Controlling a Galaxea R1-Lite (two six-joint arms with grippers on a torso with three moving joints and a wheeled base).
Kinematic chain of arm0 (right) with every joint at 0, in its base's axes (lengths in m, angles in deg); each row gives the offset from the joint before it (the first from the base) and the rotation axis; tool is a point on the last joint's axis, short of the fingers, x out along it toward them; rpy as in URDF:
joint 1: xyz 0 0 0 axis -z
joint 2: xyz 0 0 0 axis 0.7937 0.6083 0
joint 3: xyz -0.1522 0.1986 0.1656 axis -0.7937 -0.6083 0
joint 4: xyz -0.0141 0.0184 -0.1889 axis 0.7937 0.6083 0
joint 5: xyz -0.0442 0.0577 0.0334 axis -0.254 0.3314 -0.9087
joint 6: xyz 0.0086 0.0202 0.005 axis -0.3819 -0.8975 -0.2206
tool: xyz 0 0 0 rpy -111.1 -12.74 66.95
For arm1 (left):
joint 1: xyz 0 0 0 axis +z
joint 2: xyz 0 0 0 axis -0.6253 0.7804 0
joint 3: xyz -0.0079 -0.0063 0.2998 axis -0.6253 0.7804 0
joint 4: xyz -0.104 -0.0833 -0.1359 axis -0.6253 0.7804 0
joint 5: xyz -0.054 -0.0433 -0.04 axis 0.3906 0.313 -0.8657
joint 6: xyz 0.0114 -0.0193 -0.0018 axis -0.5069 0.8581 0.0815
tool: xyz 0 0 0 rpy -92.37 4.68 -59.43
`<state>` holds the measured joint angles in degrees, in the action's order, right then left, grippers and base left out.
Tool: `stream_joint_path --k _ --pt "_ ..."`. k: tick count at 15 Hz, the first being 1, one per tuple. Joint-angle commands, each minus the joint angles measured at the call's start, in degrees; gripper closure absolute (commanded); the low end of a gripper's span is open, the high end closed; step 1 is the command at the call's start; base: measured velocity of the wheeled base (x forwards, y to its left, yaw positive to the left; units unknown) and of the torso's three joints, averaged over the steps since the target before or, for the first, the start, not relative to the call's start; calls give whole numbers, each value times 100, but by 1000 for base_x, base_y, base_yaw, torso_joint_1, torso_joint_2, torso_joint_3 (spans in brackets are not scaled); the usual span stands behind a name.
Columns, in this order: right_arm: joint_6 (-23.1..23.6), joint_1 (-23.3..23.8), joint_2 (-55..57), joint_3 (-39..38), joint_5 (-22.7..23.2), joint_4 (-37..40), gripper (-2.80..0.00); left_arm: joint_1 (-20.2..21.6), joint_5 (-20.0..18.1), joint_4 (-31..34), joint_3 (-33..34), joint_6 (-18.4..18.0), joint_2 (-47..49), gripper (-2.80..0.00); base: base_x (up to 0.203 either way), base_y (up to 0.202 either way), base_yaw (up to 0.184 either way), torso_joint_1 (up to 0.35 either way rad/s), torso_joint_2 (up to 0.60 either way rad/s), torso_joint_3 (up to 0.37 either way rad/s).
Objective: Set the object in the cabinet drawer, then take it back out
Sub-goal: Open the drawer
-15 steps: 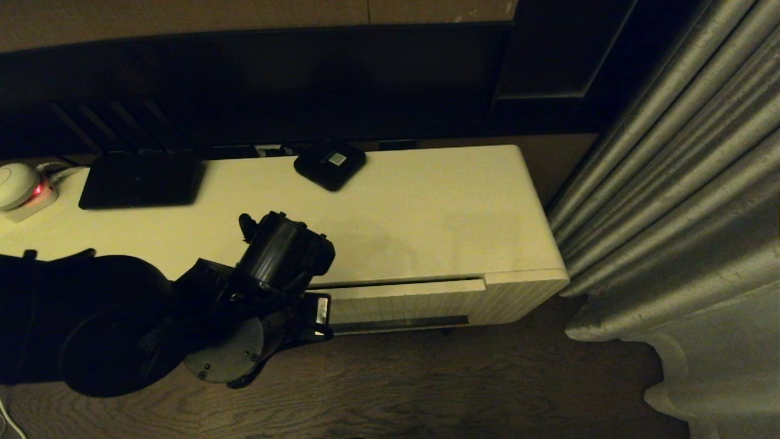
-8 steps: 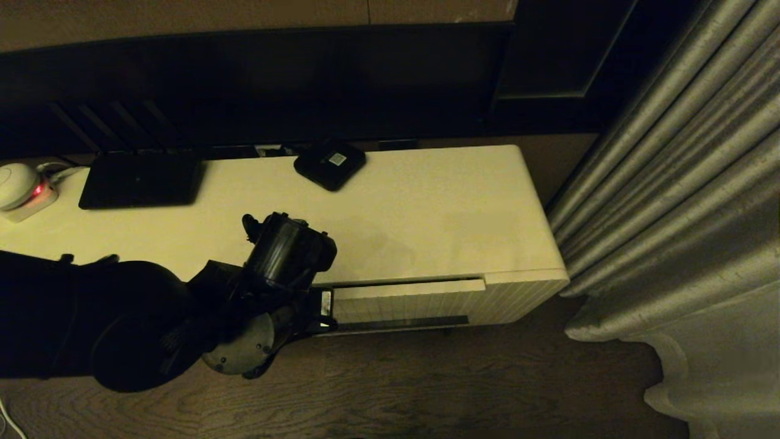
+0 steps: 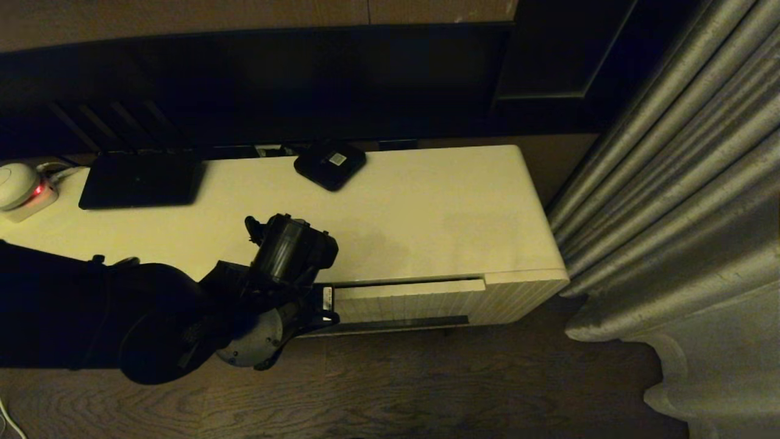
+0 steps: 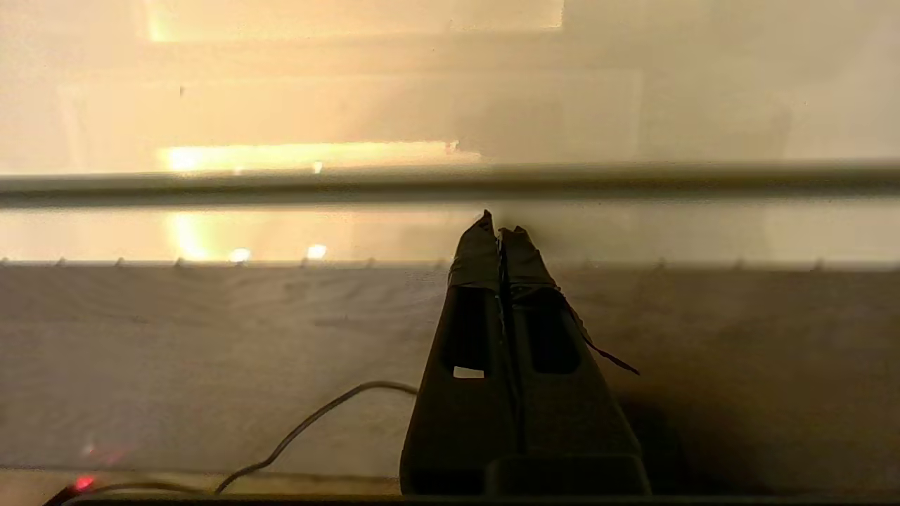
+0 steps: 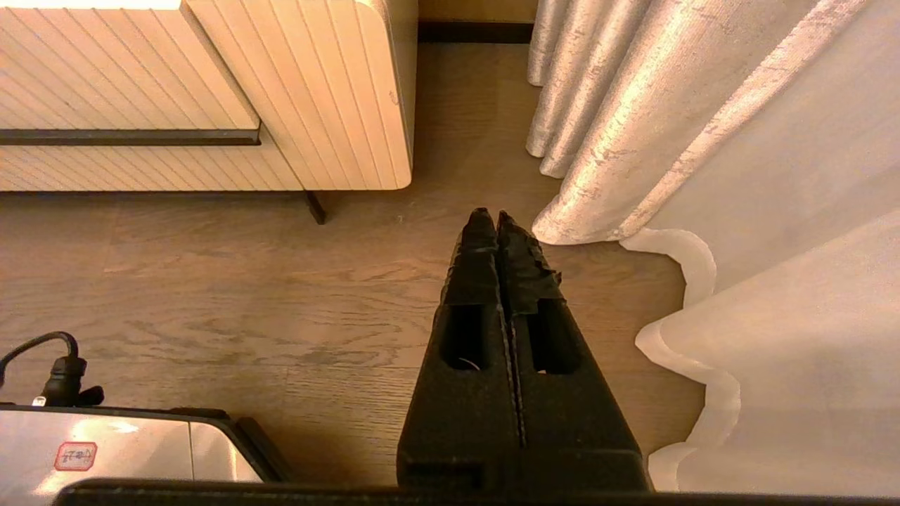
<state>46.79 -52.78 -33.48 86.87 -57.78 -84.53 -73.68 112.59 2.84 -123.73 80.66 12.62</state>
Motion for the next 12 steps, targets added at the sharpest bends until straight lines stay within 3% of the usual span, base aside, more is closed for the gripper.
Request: stream_joint_path --k 1,12 --pt "0 -2 6 0 2 -4 0 29 20 -248 8 10 107 0 0 0 0 0 0 0" --pt "0 -2 6 -4 2 -4 0 43 12 -419 -6 12 78 0 0 0 0 0 0 0"
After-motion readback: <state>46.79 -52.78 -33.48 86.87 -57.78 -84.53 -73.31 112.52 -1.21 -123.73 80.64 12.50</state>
